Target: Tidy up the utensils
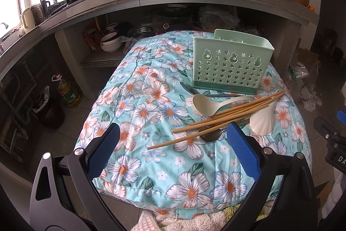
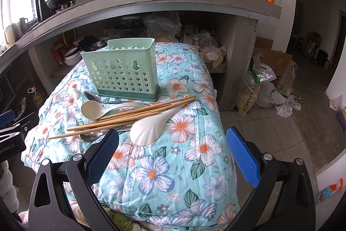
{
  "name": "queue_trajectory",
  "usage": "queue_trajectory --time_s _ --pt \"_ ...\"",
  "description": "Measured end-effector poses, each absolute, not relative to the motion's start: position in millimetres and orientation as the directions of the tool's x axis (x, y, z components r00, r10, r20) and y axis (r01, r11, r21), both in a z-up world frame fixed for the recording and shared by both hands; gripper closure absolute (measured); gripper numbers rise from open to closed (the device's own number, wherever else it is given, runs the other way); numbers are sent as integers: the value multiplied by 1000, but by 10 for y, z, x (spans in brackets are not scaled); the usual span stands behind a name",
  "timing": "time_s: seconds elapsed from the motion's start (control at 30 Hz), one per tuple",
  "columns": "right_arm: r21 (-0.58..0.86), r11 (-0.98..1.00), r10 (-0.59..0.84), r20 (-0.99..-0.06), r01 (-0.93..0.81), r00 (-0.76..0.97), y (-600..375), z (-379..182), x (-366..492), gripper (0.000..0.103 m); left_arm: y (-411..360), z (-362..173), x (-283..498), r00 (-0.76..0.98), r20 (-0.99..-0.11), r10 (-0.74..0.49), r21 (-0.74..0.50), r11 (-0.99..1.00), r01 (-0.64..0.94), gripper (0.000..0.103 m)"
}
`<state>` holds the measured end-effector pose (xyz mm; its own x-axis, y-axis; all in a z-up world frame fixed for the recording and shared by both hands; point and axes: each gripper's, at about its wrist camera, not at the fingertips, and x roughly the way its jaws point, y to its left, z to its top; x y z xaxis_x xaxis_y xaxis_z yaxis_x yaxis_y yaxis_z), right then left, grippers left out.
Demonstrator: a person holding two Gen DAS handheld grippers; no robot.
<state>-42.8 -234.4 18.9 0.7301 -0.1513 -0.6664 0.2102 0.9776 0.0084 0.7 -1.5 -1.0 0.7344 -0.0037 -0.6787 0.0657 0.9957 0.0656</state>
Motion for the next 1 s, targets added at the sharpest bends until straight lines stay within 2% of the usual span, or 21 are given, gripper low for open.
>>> queue_trajectory --time_s 1.0 --pt "9 978 -147 -670 207 727 -2323 170 -426 6 -24 -31 5 727 -687 -5 64 996 67 8"
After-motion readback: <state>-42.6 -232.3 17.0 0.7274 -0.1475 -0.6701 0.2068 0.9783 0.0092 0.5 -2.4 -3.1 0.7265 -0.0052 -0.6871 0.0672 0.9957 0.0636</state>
